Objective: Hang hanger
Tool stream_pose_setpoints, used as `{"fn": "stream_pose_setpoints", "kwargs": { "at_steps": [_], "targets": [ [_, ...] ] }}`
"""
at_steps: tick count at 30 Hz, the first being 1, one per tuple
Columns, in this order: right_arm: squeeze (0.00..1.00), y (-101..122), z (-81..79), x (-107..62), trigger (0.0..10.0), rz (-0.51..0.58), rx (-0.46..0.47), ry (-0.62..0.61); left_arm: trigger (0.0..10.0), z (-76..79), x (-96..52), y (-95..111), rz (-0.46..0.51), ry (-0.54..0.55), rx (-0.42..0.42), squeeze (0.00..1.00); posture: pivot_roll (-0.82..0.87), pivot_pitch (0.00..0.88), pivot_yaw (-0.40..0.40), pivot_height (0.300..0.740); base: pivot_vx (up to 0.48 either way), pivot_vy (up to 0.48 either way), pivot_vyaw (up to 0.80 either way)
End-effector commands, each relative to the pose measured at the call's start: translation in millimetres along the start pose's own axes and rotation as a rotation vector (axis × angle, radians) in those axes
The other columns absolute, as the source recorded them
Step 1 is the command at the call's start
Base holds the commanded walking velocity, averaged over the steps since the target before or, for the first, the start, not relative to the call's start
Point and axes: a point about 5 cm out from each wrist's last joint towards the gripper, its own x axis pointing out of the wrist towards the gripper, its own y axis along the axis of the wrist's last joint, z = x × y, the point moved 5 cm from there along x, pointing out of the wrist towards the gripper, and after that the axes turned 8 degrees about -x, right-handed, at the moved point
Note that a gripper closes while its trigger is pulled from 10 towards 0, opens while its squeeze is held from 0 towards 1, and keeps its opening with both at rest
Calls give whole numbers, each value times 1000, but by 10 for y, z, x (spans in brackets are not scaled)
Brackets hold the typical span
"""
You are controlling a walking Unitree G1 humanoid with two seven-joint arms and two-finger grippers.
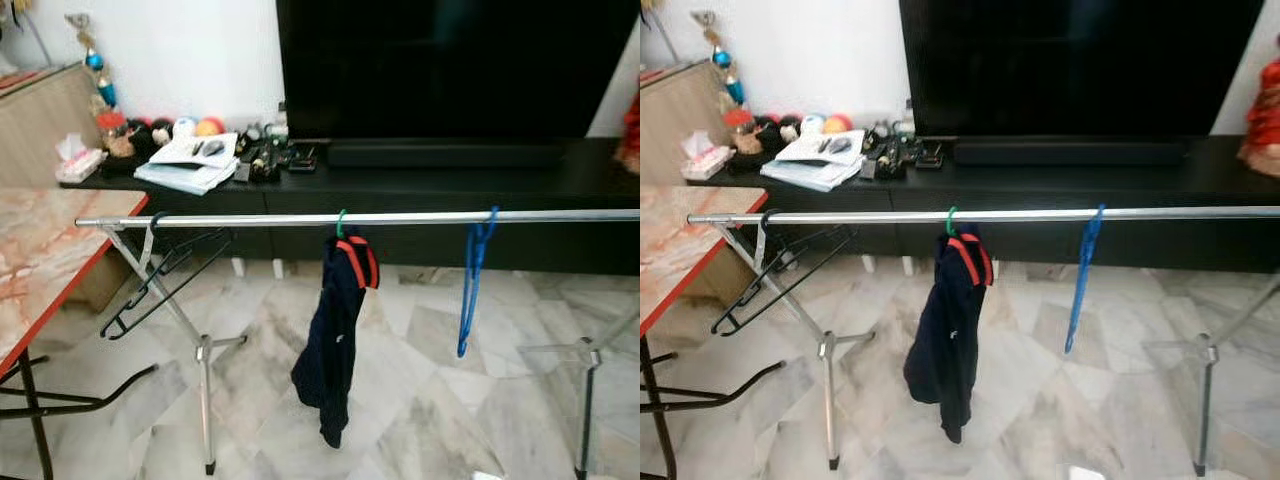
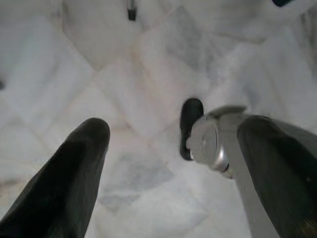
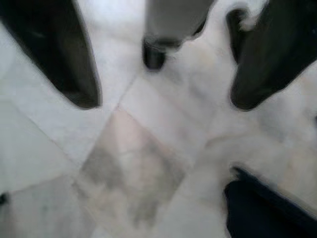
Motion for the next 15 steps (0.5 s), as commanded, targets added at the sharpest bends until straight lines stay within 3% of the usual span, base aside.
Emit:
{"fn": "stream_pose_setpoints", "kwargs": {
  "at_steps": [1, 15],
  "targets": [
    [0, 14, -106, 6, 10000, 3, -2, 25, 10000, -96, -26, -67, -22, 23, 13, 0, 37, 9, 41, 740, -255, 0, 0],
    [0, -9, -117, 3, 10000, -7, -18, 27, 10000, -66, -19, -62, -22, 16, 14, 0, 36, 3, 38, 740, -255, 0, 0]
  ]
}}
